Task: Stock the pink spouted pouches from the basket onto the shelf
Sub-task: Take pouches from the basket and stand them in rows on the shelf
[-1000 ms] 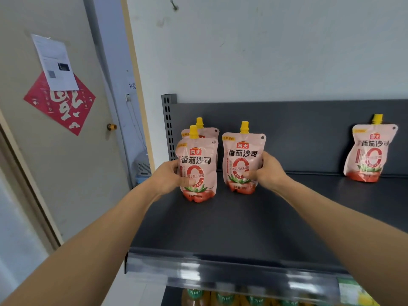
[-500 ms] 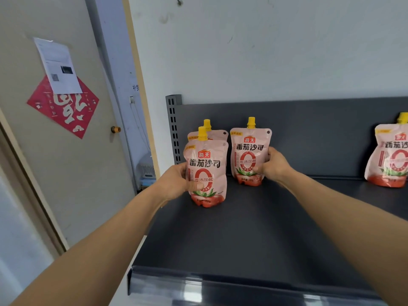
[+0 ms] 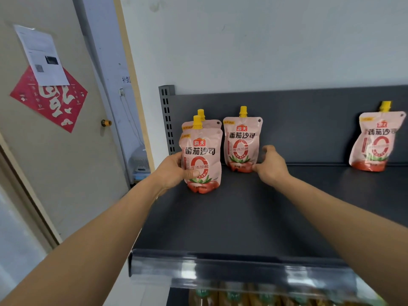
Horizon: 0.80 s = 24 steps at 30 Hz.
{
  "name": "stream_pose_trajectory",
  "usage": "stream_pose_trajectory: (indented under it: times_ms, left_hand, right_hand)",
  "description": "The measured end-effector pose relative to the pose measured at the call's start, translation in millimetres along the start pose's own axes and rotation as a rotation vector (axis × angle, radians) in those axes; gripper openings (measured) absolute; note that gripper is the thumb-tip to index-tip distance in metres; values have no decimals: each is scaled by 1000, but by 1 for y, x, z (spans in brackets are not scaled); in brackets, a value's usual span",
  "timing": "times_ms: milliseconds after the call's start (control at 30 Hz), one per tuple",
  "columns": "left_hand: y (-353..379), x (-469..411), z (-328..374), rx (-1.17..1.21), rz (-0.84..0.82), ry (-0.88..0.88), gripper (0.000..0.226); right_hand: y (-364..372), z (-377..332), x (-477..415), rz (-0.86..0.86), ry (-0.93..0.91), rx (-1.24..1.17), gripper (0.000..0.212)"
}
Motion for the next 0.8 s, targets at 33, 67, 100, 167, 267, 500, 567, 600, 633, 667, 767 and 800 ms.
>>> stream_pose_trajectory:
  times_ms: [33, 67, 100, 167, 267, 500, 567, 600, 633, 667, 767, 800]
  left_hand:
    - [-1, 0, 0, -8, 2, -12, 40]
    - [-1, 1, 1, -21, 4, -21, 42]
    - [-1, 2, 1, -41, 10, -26, 45]
    - [-1, 7, 2, -79, 39, -34, 55]
    - [-2, 21, 5, -93, 122, -16, 64]
    - [5, 91, 33, -225, 423, 167, 56]
    - [27, 119, 42, -247, 428, 243, 46]
    - [42, 134, 45, -248, 413, 271, 42]
    - [58, 150, 46, -247, 393, 290, 39]
    - [76, 165, 45, -251, 365, 305, 38]
    - [139, 208, 30, -308, 260, 339, 40]
    - [161, 220, 20, -335, 223, 336, 40]
  right_hand:
    - [-1, -2, 5, -7, -23, -8, 59]
    - [-1, -4, 10, -12, -45, -8, 55]
    - [-2, -5, 15, -11, -69, 4, 52]
    - [-3, -6, 25, -15, -110, 39, 49]
    - [-7, -7, 42, -31, -160, 57, 43]
    - [-42, -5, 112, -58, -309, -4, 29]
    - [-60, 0, 142, -54, -358, -29, 27]
    - [-70, 6, 158, -51, -377, -33, 25]
    - [-80, 13, 175, -50, -396, -31, 24]
    - [-89, 23, 192, -50, -411, -31, 22]
    - [-111, 63, 241, -77, -399, -50, 17]
    - [-113, 80, 255, -104, -374, -51, 16]
Point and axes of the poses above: each hand's wrist, its own x-axis away from the middle knuckle, its own y-axis out of the palm, z = x × y, the point moved 6 cm from there along -x, towards the middle knuckle, and after that the axes turned 6 degrees about x, right-handed, at the moved point
